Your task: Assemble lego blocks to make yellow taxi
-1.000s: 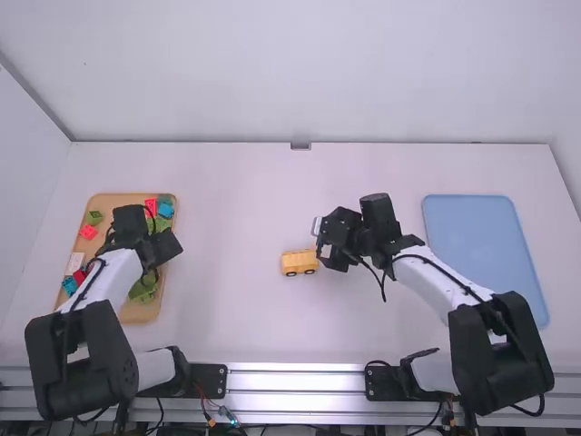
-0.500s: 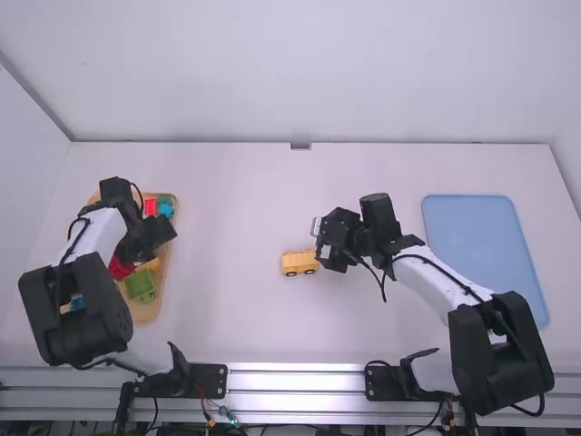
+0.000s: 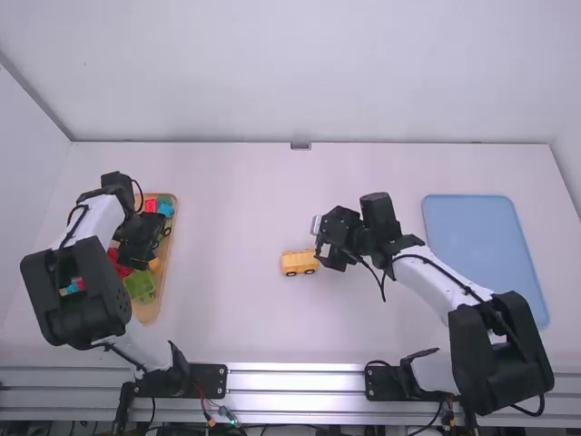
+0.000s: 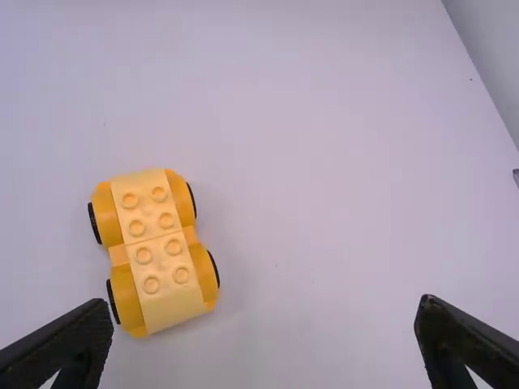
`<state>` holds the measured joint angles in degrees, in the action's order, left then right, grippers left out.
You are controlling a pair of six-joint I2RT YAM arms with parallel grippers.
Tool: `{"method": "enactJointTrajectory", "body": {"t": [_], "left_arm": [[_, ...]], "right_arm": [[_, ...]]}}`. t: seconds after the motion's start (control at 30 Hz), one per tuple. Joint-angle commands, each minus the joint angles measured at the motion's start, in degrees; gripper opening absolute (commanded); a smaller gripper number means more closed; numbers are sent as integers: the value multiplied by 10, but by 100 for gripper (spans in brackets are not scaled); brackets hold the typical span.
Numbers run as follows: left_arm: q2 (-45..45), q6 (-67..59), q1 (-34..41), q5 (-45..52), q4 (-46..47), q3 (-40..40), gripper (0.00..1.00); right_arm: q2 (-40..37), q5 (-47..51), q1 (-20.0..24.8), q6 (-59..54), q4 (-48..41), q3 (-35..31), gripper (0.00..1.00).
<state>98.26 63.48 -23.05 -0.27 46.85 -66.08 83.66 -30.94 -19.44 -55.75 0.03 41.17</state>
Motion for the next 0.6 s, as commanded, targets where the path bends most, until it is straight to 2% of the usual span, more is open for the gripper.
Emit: {"method": "enactJointTrajectory", "body": {"t": [0.0,0.03,0.1,0.17,0.23,0.57], "left_arm": [[3,148,-2,-22,-7,11,99],[3,145,-2,-30,-17,16,96],[3,147,-2,-38,-34,24,80],[3,182,-3,-32,-42,33,68],[3,217,-3,-35,-36,38,64],[3,246,-2,-39,-46,59,63]], "right_arm": [[-8,-8,-1,5,2,1,98],[-8,-8,-1,5,2,1,98],[-8,-10,-1,5,1,1,98],[-8,-19,-1,5,-3,1,98],[-8,-25,-1,5,-3,1,98],[-8,-25,-1,5,2,1,98]]}}
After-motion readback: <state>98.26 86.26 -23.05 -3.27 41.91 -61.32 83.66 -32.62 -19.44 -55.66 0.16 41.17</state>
